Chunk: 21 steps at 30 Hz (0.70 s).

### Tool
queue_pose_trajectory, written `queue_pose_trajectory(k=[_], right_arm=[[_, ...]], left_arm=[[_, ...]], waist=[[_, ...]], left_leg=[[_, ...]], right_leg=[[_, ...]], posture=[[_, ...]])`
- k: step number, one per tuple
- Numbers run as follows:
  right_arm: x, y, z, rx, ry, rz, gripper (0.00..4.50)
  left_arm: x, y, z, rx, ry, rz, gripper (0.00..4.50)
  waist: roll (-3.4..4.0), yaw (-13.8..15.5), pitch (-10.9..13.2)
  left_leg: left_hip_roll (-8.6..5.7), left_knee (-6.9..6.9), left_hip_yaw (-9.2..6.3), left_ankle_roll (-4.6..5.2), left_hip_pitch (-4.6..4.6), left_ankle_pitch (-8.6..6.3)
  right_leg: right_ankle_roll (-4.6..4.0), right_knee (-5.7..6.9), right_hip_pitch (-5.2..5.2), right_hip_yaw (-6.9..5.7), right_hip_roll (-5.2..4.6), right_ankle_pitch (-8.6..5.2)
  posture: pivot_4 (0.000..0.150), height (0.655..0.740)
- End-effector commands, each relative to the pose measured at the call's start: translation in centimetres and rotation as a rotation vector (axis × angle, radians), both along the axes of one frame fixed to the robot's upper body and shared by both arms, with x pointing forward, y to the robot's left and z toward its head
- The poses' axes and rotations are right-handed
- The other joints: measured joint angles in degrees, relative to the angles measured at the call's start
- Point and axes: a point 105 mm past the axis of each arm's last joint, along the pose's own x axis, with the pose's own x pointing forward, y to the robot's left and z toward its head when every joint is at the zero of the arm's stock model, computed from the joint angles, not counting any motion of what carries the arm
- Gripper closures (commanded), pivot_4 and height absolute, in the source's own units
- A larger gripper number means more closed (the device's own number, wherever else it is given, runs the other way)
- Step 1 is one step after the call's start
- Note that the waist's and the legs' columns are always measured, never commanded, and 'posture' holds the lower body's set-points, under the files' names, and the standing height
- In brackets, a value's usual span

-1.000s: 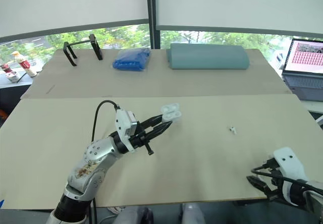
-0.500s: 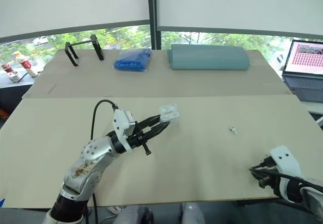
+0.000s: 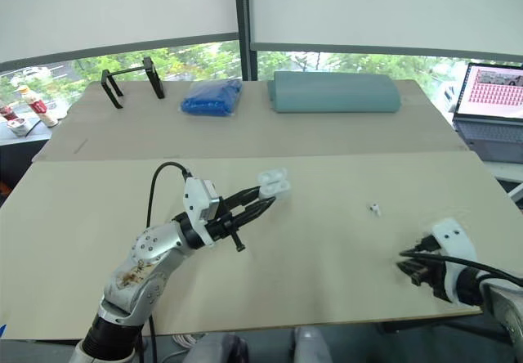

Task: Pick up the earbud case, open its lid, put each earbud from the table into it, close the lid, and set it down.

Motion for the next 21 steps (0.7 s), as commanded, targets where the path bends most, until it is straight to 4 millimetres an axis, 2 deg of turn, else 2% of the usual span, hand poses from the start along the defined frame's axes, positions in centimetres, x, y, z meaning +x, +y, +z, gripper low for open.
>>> queue_pose_trajectory(k=[1, 6, 8, 12, 18, 21], right_arm=[[0.6, 1.0, -0.7, -0.127, 0.025, 0.192, 4.14], [1.2, 0.3, -1.0, -0.227, 0.067, 0.309, 4.14], [1.0, 0.1, -1.1, -0.228, 0.098, 0.322, 3.09], [0.9, -0.3, -1.3, -0.240, 0.132, 0.340, 1.76], [0.0, -1.0, -1.2, -0.268, 0.213, 0.375, 1.76], [0.3, -1.0, -1.1, -0.250, 0.220, 0.353, 1.76]], left_arm=[[-0.5, -0.2, 1.1, -0.022, -0.054, -0.014, 3.97], [-0.4, 0.3, 1.2, -0.014, -0.060, 0.013, 3.97], [-0.5, 0.4, 1.0, -0.010, -0.057, 0.020, 3.97], [-0.4, 0.4, 1.1, -0.017, -0.058, 0.037, 3.97], [-0.6, 0.4, 0.9, -0.020, -0.055, 0.047, 3.97], [-0.6, 0.3, 0.9, -0.025, -0.052, 0.050, 3.97]], waist=[[0.00, 0.04, 0.00], [-0.03, 0.16, 0.02], [-0.03, 0.24, 0.01], [-0.03, 0.66, 0.01], [-0.02, 1.06, 0.01], [-0.03, 1.14, 0.01]], left_leg=[[0.00, 0.01, 0.00, 0.00, 0.01, 0.00], [-0.01, 0.03, 0.03, 0.01, -0.02, -0.01], [-0.02, 0.05, 0.04, 0.04, -0.02, -0.02], [-0.01, 0.06, 0.04, 0.04, -0.02, -0.02], [0.00, 0.05, 0.02, 0.06, -0.04, -0.04], [0.00, 0.06, 0.03, 0.09, -0.06, -0.05]], right_leg=[[0.00, 0.01, 0.00, 0.00, 0.02, 0.00], [0.02, -0.01, 0.01, -0.01, 0.01, -0.02], [0.02, -0.01, 0.01, 0.00, -0.02, -0.02], [0.02, -0.01, 0.02, -0.02, -0.03, -0.02], [0.02, -0.01, 0.01, -0.06, -0.04, -0.03], [0.02, -0.06, 0.02, -0.06, -0.06, -0.03]], posture=[[0.150, 0.7400], [0.150, 0.7400], [0.150, 0.7400], [0.150, 0.7400], [0.150, 0.7400], [0.150, 0.7400]])
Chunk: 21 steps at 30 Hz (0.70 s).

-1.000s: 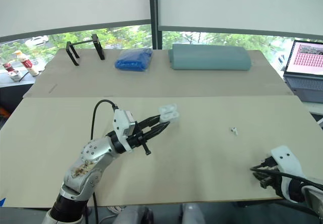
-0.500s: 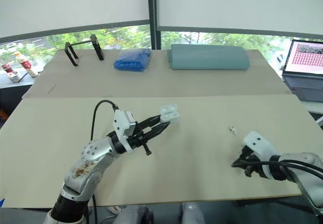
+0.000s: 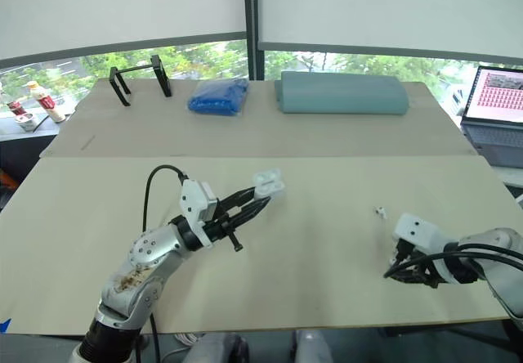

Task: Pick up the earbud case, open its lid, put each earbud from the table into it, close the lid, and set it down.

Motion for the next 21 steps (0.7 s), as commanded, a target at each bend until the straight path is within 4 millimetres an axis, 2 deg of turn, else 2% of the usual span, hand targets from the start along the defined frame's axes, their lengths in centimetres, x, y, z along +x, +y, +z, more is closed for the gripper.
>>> queue_pose_trajectory(k=[1, 11, 21], right_arm=[[-0.1, -0.3, -0.4, -0.001, 0.044, -0.038, 1.76], [1.4, 0.9, 0.4, 0.052, 0.053, -0.123, 1.76], [2.1, 1.3, 0.8, 0.023, 0.072, -0.090, 1.76]], left_arm=[[-0.7, -0.4, 1.5, -0.030, -0.069, -0.011, 3.97], [-0.6, -0.5, 1.4, -0.033, -0.069, 0.000, 3.97], [-0.8, -0.7, 1.2, -0.042, -0.066, 0.021, 3.97]], waist=[[0.00, 0.01, 0.00], [0.00, -0.72, 0.00], [0.00, -1.19, 0.00]], left_leg=[[0.00, 0.00, 0.00, 0.00, 0.00, 0.00], [0.01, 0.01, 0.02, -0.02, 0.03, 0.02], [0.02, 0.01, 0.04, -0.04, 0.06, 0.02]], right_leg=[[0.00, -0.01, 0.00, 0.00, -0.01, 0.00], [-0.02, 0.01, -0.01, 0.03, 0.01, 0.03], [-0.02, 0.06, -0.02, 0.07, 0.02, 0.03]], posture=[[0.150, 0.7400], [0.150, 0.7400], [0.150, 0.7400]])
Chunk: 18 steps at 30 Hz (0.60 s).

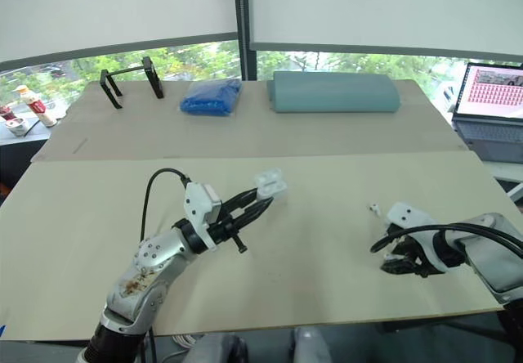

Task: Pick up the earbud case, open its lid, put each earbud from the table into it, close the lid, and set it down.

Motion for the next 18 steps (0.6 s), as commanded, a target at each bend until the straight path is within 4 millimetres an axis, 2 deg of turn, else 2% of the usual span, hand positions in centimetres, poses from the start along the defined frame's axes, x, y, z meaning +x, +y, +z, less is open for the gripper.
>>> queue_pose_trajectory(k=[1, 4, 8, 12, 14, 16, 18], right_arm=[[0.3, 0.1, 0.2, -0.008, 0.002, 0.008, 1.76], [0.4, 0.3, 0.2, 0.000, 0.007, 0.011, 2.63], [0.5, 0.3, 0.1, 0.004, 0.017, 0.011, 4.01], [0.6, 0.6, 0.4, 0.028, 0.014, 0.015, 4.13], [1.3, 2.1, 1.5, 0.118, -0.033, 0.041, 4.13], [2.4, 4.7, 3.7, 0.268, -0.113, 0.080, 4.13], [4.4, 8.1, 8.0, 0.499, -0.285, 0.090, 4.13]], left_arm=[[-0.6, -0.1, 1.5, -0.019, -0.079, 0.002, 3.97], [-0.6, 0.0, 1.5, -0.019, -0.082, 0.008, 3.97], [-0.7, 0.0, 1.4, -0.018, -0.083, 0.010, 3.97], [-0.8, 0.0, 1.3, -0.017, -0.081, 0.008, 3.97], [-0.8, 0.0, 1.2, -0.016, -0.080, 0.003, 3.97], [-0.6, -0.1, 1.1, -0.016, -0.081, -0.002, 3.97], [-0.4, -0.2, 1.2, -0.026, -0.081, -0.008, 3.97]], waist=[[0.00, -0.01, 0.00], [0.00, 0.06, 0.00], [0.00, 0.09, 0.00], [0.00, 0.10, 0.00], [-0.01, 0.03, 0.00], [-0.01, -0.21, 0.01], [0.00, -0.50, 0.03]], left_leg=[[0.00, 0.00, 0.00, -0.01, 0.01, 0.00], [0.00, 0.00, 0.02, -0.02, 0.03, 0.01], [0.01, 0.00, 0.01, -0.03, 0.00, 0.01], [0.01, 0.00, 0.02, -0.03, -0.01, 0.01], [0.00, 0.00, 0.02, -0.03, 0.00, 0.01], [0.02, 0.00, 0.02, -0.04, 0.01, 0.02], [0.02, -0.01, 0.03, -0.07, 0.03, 0.04]], right_leg=[[0.00, 0.02, 0.00, 0.00, 0.00, 0.00], [0.00, 0.10, -0.02, 0.02, -0.02, 0.00], [0.00, 0.12, -0.07, 0.01, 0.00, -0.01], [-0.01, 0.11, -0.07, 0.01, -0.02, -0.01], [-0.01, 0.12, -0.07, 0.01, -0.02, -0.01], [-0.01, 0.13, -0.07, 0.03, 0.00, -0.01], [0.00, 0.22, -0.11, 0.10, 0.02, 0.00]], posture=[[0.150, 0.7400], [0.150, 0.7400], [0.150, 0.7400], [0.150, 0.7400], [0.150, 0.7400], [0.150, 0.7400], [0.150, 0.7400]])
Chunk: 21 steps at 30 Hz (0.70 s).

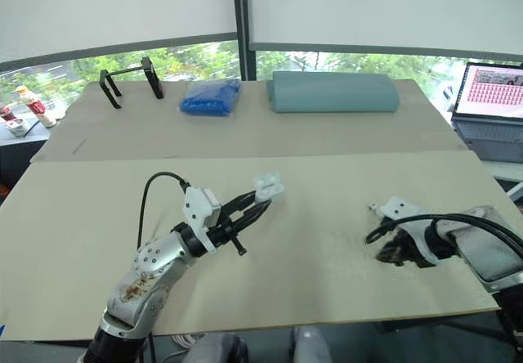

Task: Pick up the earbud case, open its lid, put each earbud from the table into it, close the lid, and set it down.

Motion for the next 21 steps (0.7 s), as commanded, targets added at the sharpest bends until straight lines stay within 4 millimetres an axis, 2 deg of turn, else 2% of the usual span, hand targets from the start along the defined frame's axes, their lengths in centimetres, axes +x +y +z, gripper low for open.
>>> queue_pose_trajectory(k=[1, 4, 8, 11, 14, 21], right_arm=[[2.9, 4.6, 9.0, 0.363, -0.290, -0.027, 4.13], [3.7, 8.0, 14.4, 0.652, -0.439, -0.074, 4.13], [3.6, 11.3, 17.3, 0.908, -0.538, -0.167, 4.13], [3.1, 14.1, 18.0, 1.025, -0.559, -0.192, 4.13], [3.1, 15.9, 18.0, 1.064, -0.577, -0.216, 4.13], [3.8, 16.6, 16.8, 1.018, -0.641, -0.254, 4.13]], left_arm=[[0.1, -0.3, 1.4, -0.036, -0.055, -0.023, 3.97], [1.4, 0.1, 1.4, -0.076, -0.038, 0.014, 3.97], [3.8, 0.6, 2.1, -0.136, -0.036, 0.092, 3.97], [5.4, 0.3, 3.3, -0.182, -0.048, 0.120, 3.97], [6.4, 0.0, 4.5, -0.203, -0.082, 0.136, 3.97], [7.3, -0.4, 6.2, -0.216, -0.146, 0.157, 3.97]], waist=[[0.03, -0.23, 0.03], [0.06, 0.14, 0.02], [0.03, 0.88, -0.04], [0.04, 0.76, -0.05], [0.05, 0.44, -0.05], [0.05, 0.09, -0.05]], left_leg=[[0.01, 0.01, 0.02, -0.02, 0.00, 0.01], [0.00, 0.00, -0.01, -0.09, -0.06, 0.06], [0.05, -0.06, -0.27, -0.37, -0.21, 0.14], [-0.05, -0.04, -0.27, -0.63, -0.52, 0.31], [-0.19, -0.01, -0.26, -0.57, -0.72, 0.31], [-0.33, -0.02, -0.26, -0.51, -0.65, 0.28]], right_leg=[[0.00, 0.05, -0.01, 0.02, 0.03, 0.01], [0.08, 0.27, -0.11, 0.01, 0.04, 0.30], [-0.24, 0.35, -0.18, -0.47, 0.00, 0.35], [-0.25, 0.40, -0.40, -0.50, -0.09, 0.37], [-0.19, 0.40, -0.44, -0.53, -0.11, 0.42], [-0.04, 0.34, -0.37, -0.52, -0.10, 0.33]], posture=[[0.150, 0.7400], [0.150, 0.7400], [0.150, 0.7400], [0.150, 0.7400], [0.150, 0.7400], [0.150, 0.7400]])
